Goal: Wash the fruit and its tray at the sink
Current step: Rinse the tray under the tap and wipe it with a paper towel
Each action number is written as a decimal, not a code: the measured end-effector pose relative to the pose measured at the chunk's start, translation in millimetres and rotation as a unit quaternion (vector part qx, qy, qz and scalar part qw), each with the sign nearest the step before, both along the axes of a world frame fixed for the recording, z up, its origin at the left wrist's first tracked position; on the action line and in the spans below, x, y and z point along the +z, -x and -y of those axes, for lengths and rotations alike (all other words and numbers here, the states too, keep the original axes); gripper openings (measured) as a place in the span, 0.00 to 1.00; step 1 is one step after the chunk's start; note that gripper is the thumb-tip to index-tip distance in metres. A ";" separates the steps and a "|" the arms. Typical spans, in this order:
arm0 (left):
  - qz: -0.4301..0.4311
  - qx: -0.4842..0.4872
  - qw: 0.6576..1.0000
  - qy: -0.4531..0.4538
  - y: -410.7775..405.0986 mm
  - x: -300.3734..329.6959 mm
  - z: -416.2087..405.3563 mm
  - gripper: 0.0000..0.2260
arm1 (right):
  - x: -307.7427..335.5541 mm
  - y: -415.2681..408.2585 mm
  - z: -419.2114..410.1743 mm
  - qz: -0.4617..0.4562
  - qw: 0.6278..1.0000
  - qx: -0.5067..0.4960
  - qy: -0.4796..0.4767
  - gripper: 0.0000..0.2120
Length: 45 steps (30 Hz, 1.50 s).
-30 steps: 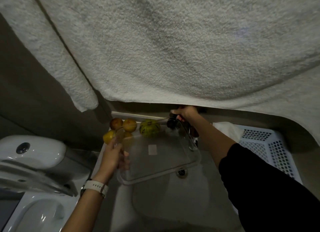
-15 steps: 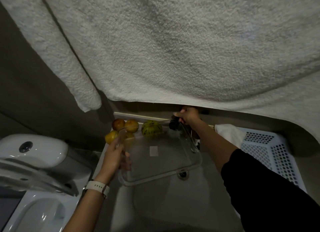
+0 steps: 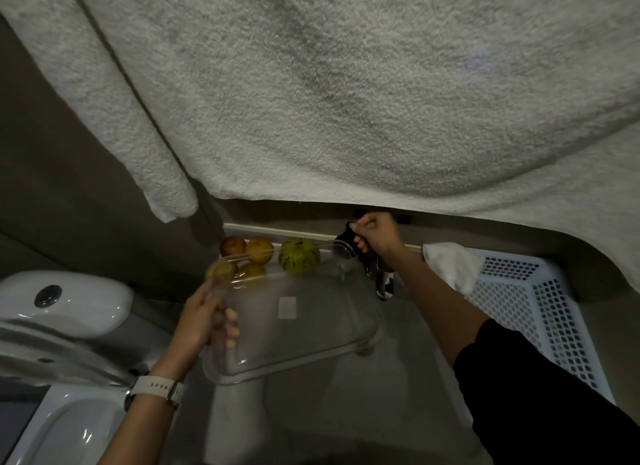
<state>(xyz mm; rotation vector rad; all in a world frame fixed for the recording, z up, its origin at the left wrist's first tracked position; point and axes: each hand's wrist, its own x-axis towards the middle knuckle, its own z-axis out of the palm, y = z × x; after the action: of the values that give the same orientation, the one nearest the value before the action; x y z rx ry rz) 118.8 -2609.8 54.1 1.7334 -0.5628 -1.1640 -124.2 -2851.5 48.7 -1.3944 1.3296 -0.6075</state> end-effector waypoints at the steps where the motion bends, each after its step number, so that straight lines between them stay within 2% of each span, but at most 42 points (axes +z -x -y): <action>1: 0.002 -0.002 1.000 -0.006 -1.5 -0.7 -3.4 0.18 | 1.1 0.9 -1.8 -0.004 1.000 -0.003 0.009 0.06; 7: 0.002 -0.037 0.999 -0.036 -0.4 -11.9 -18.8 0.21 | 17.5 19.1 -38.8 -0.062 0.975 -0.001 0.212 0.05; 9: -0.002 -0.067 0.997 -0.036 4.2 -14.7 -21.3 0.21 | 17.6 28.1 -67.1 -0.090 0.957 0.073 0.267 0.05; 10: -0.004 -0.082 0.996 -0.033 6.3 -15.4 -21.9 0.20 | 14.6 33.6 -83.4 -0.125 0.940 0.141 0.284 0.05; 11: -0.005 -0.094 0.995 -0.030 8.2 -15.9 -21.8 0.20 | 9.3 40.1 -99.6 -0.180 0.910 0.224 0.297 0.08; 13: -0.006 -0.109 0.994 -0.029 10.4 -15.7 -19.2 0.20 | -5.3 56.2 -124.5 -0.287 0.819 0.387 0.314 0.13; 14: -0.006 -0.113 0.993 -0.030 11.2 -15.4 -16.8 0.20 | -9.9 64.2 -132.3 -0.325 0.779 0.433 0.316 0.16; 16: -0.006 -0.119 0.993 -0.028 13.3 -14.6 -10.8 0.21 | -15.6 76.5 -141.0 -0.410 0.723 0.455 0.318 0.22; 18: -0.010 -0.120 0.992 -0.021 16.9 -15.0 -5.0 0.21 | -17.3 80.7 -146.9 -0.474 0.687 0.411 0.366 0.26; 19: -0.013 -0.119 0.993 -0.018 20.0 -16.1 -2.4 0.21 | -17.5 79.6 -150.7 -0.486 0.692 0.385 0.370 0.28; 22: -0.012 -0.115 0.993 -0.011 30.7 -21.5 0.6 0.21 | -22.8 68.4 -165.1 -0.462 0.754 0.324 0.337 0.30; 25: -0.020 -0.101 0.995 -0.001 35.3 -26.8 -2.1 0.22 | -30.1 49.0 -173.1 -0.410 0.820 0.325 0.233 0.32; 27: -0.022 -0.095 0.995 0.004 34.1 -28.5 -6.3 0.23 | -37.2 36.9 -179.0 -0.386 0.841 0.333 0.182 0.33; 30: -0.012 -0.090 0.996 0.011 33.0 -30.0 -11.7 0.24 | -40.3 25.1 -188.1 -0.338 0.851 0.353 0.192 0.32; 34: -0.012 -0.050 0.999 0.019 29.2 -32.1 -16.3 0.24 | -31.5 23.4 -203.6 -0.261 0.829 0.432 0.240 0.28; 36: -0.020 -0.031 0.999 0.021 25.4 -31.3 -17.6 0.23 | -28.0 31.5 -210.2 -0.267 0.830 0.430 0.234 0.27; 40: -0.029 -0.019 0.999 0.039 25.5 -25.9 -15.0 0.22 | -16.5 44.5 -204.2 -0.371 0.853 0.309 0.200 0.32; 43: -0.028 -0.030 0.997 0.064 36.4 -19.3 -7.1 0.22 | -5.2 33.3 -184.5 -0.369 0.888 0.220 0.162 0.36; 45: -0.034 -0.037 0.996 0.079 44.0 -14.1 -2.3 0.21 | 0.4 23.7 -167.0 -0.369 0.891 0.190 0.184 0.37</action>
<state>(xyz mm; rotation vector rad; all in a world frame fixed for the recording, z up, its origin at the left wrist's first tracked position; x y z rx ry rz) 74.8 -2607.5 39.9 1.5439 -0.6646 -1.1916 -147.9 -2684.4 49.1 -2.2774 1.4886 -0.0357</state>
